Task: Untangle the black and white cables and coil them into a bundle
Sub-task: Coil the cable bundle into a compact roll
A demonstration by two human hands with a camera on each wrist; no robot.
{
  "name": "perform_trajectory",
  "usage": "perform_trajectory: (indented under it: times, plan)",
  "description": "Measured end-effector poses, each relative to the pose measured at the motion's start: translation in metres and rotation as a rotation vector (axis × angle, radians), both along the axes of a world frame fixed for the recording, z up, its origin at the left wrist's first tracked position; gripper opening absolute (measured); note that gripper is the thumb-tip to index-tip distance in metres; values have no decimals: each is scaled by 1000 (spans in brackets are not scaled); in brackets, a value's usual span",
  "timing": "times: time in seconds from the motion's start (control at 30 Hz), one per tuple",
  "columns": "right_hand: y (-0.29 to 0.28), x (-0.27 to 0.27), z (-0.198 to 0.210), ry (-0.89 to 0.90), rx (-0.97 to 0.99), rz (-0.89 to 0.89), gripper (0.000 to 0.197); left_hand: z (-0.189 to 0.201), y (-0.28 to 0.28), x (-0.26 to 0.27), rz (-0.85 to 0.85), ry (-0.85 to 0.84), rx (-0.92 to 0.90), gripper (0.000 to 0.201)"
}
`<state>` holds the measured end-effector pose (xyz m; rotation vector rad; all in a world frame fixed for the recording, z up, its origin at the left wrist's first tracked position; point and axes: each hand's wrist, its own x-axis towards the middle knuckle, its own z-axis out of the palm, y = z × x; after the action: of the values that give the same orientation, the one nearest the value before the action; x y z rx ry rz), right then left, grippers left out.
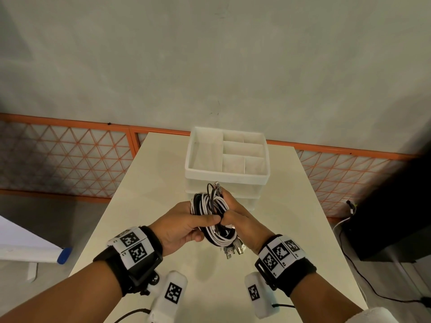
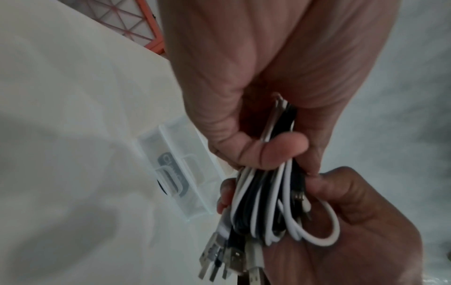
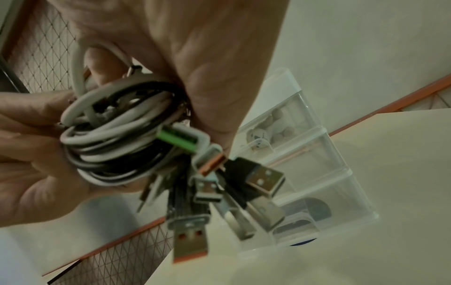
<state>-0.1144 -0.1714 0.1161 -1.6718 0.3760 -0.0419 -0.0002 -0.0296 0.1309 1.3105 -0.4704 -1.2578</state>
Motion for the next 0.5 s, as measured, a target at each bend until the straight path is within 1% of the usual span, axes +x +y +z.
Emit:
perform_trajectory:
  times: [0.07,0.13,0.23,0.33,0.4,0.43,0.5]
  plan:
    - [-1,-1,1,13,-22,-5,74,1,0,-1,0,8,-8,41]
    - [0,1,1,10,-52,-21,74,3,-2,-4,51,-22,21,31]
    - [4,2,2,10,-86,-26,83,2,-9,-11,192,-172,80,17]
    - [5,1,2,-5,-178,-26,92,1,-14,-17,244,-294,116,8]
    - [7,0,3,-9,-276,-4,101,-1,-17,-17,283,-333,175,8]
    - [9,0,3,-16,-315,2,106,-2,-18,-17,306,-341,207,12]
    - [11,2,2,-31,-384,4,110,-5,-20,-14,308,-362,253,23]
